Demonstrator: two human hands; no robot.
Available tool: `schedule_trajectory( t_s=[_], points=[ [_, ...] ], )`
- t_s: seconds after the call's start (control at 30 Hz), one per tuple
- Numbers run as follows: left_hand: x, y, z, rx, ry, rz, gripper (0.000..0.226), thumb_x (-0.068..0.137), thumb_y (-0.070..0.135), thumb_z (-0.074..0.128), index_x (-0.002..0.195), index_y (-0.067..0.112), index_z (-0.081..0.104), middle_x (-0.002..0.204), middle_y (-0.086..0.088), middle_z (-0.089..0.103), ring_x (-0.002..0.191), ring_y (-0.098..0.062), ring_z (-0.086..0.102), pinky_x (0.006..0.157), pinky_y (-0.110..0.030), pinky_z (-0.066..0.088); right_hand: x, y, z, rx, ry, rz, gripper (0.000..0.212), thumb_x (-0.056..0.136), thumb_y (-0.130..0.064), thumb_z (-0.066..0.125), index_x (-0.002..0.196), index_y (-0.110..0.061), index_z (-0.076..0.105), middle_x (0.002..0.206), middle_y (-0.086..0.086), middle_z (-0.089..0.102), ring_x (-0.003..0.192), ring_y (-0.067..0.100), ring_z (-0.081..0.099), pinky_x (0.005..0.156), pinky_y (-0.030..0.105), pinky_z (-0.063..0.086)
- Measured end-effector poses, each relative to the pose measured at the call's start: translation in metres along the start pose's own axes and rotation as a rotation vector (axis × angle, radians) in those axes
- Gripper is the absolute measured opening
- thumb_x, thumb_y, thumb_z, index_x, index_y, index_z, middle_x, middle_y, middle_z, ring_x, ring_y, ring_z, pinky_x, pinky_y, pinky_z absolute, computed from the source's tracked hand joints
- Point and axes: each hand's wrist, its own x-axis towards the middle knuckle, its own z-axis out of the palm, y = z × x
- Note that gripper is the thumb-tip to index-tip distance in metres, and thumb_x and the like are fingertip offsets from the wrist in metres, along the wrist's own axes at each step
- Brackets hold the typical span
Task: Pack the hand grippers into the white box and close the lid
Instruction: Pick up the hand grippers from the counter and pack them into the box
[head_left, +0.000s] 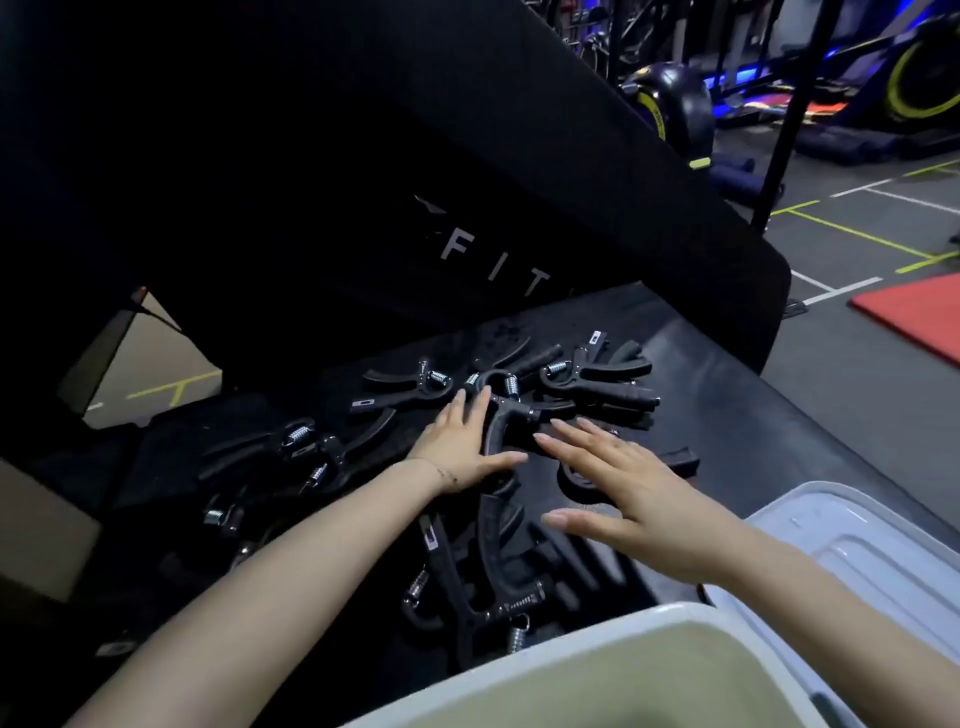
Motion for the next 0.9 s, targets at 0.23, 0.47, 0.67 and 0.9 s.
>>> schedule_trajectory(
  t_s=[0.23, 0.47, 0.67, 0.9],
  points=[
    [0.007, 0.017, 0.009, 0.035, 0.149, -0.11, 0.09, 0.087, 0.042, 0.054, 0.149, 0.017, -0.006, 0.142, -0.018, 0.031, 0.13, -0.033, 0.031, 0.103, -0.043, 0.032, -0.001, 0.008, 0.009, -0.022, -0.011, 0.031, 0.071, 0.059, -0.093, 0.011, 0.124, -0.069, -0.005, 0.151, -0.03, -0.006, 0.141, -0.005, -0.012, 0.12, 0.037, 0.004],
    [-0.047, 0.032, -0.051, -0.033, 0.34, -0.012, 0.101, 0.075, 0.042, 0.065, 0.15, 0.015, 0.002, 0.141, -0.01, 0.033, 0.133, -0.026, 0.031, 0.101, -0.037, 0.036, -0.01, -0.01, -0.013, 0.119, 0.087, 0.021, 0.088, 0.068, -0.084, 0.027, 0.144, -0.046, 0.006, 0.156, -0.021, 0.003, 0.143, -0.002, 0.0, 0.12, 0.035, 0.011],
    [-0.136, 0.069, -0.11, -0.044, 0.561, 0.106, 0.104, 0.07, 0.052, 0.067, 0.149, 0.02, 0.007, 0.125, 0.002, 0.041, 0.118, -0.015, 0.043, 0.085, -0.033, 0.046, -0.033, -0.06, -0.049, 0.478, 0.29, -0.035, 0.08, 0.076, -0.056, 0.05, 0.146, -0.035, 0.02, 0.144, -0.024, 0.029, 0.133, -0.008, 0.028, 0.11, 0.016, 0.024],
    [-0.232, 0.105, -0.12, 0.047, 0.718, 0.194, 0.106, 0.071, 0.046, 0.069, 0.15, 0.022, 0.003, 0.11, 0.006, 0.04, 0.097, -0.008, 0.045, 0.066, -0.021, 0.039, -0.076, -0.113, -0.06, 0.953, 0.458, -0.274, 0.025, 0.09, -0.008, 0.056, 0.112, -0.015, 0.065, 0.095, -0.002, 0.074, 0.088, 0.007, 0.069, 0.078, 0.017, 0.053]
  ],
)
